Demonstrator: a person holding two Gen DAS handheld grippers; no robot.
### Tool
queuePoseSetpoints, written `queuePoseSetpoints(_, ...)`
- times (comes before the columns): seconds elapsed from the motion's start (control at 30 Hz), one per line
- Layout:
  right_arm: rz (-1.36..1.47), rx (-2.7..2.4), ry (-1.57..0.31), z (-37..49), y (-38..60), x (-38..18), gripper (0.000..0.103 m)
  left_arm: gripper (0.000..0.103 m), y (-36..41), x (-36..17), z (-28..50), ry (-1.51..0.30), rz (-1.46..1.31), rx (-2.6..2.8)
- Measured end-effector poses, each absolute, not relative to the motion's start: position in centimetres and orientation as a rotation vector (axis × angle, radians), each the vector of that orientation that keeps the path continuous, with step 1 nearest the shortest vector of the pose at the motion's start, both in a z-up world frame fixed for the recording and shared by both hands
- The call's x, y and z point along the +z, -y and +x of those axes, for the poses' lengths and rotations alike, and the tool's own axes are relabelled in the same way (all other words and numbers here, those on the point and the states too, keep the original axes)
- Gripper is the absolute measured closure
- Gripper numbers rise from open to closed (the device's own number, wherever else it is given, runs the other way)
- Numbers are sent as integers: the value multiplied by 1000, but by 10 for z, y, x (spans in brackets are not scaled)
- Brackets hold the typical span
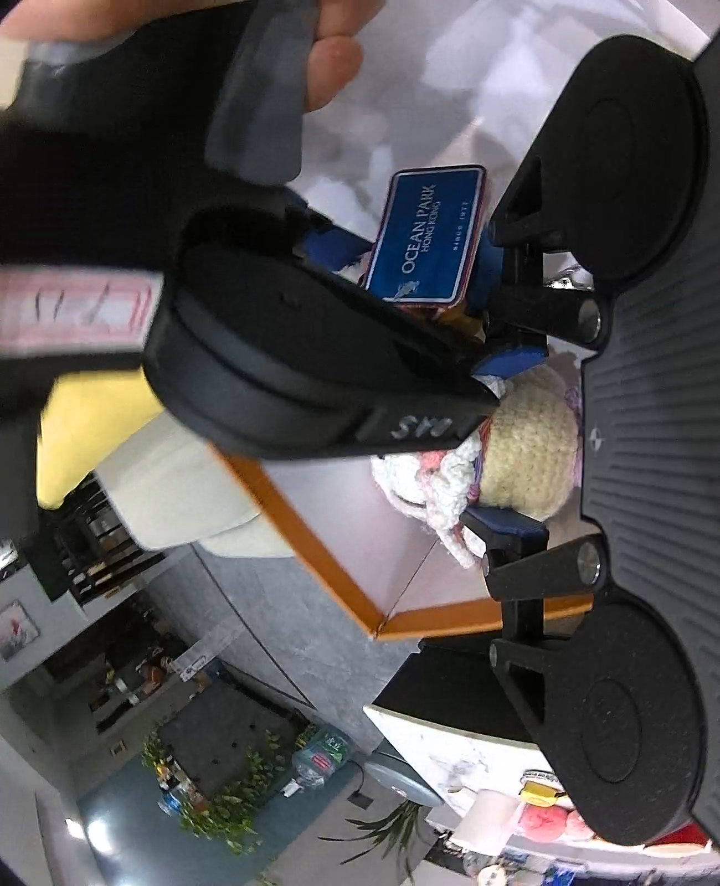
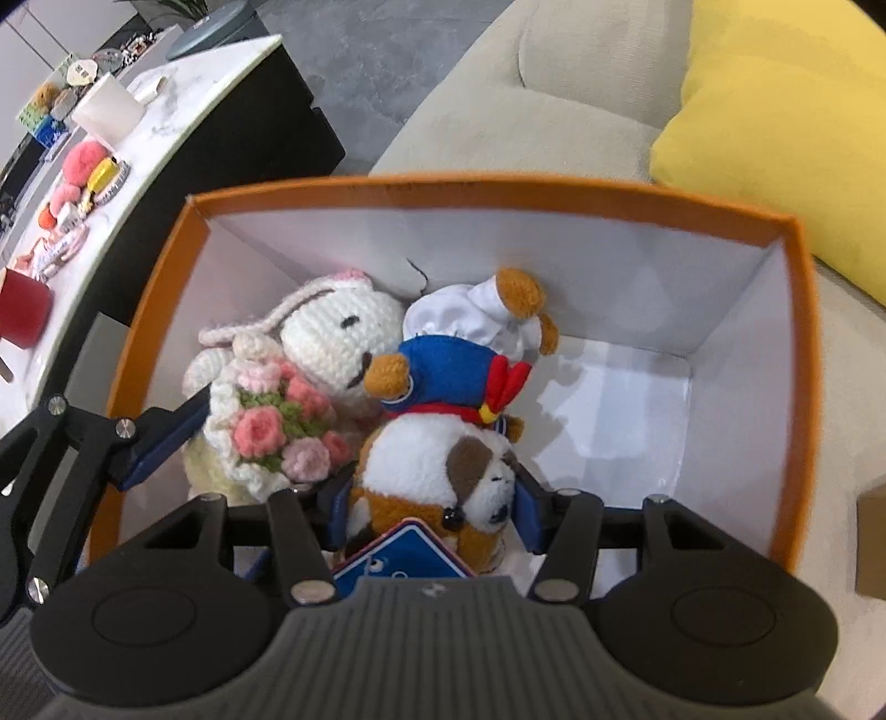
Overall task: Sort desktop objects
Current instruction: 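Carry both plush toys into the orange box and open both tools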
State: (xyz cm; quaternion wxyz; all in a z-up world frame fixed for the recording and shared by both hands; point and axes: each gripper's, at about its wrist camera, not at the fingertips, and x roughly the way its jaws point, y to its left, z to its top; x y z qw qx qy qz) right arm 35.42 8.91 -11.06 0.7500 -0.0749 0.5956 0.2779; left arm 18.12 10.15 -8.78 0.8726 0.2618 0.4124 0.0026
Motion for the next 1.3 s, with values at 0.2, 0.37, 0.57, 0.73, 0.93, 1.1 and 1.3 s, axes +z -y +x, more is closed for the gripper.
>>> queuePoseSetpoints(0.2, -200, 609, -1311, 356, -92, -119, 42, 42, -94, -98, 182, -904, 610, 18)
queuePoseSetpoints(0.37, -252, 610, -1299, 356, -92, -115, 35, 39, -94, -101, 179, -901, 646, -2)
queuePoseSetpoints(0.57, -345, 646, -1266, 349, -93, -105, 25, 37, -108, -89, 167, -888, 576, -48)
queuePoseSetpoints(0.73, -368, 710, -1273, 343, -92, -94, 22, 30, -117, -75, 147, -861, 554, -84)
queuePoseSetpoints(0.93, -439, 756, -1268, 332, -91, -79, 34, 53, -129, -64, 137, -831, 516, -96)
queuePoseSetpoints(1.1, -473, 783, -1263, 332, -96, -90, 45, 72, -135, -69, 153, -866, 486, -117)
queuePoseSetpoints(1.3, -448, 837, -1209, 329, -87, -90, 46, 72, -139, -68, 159, -855, 427, -120)
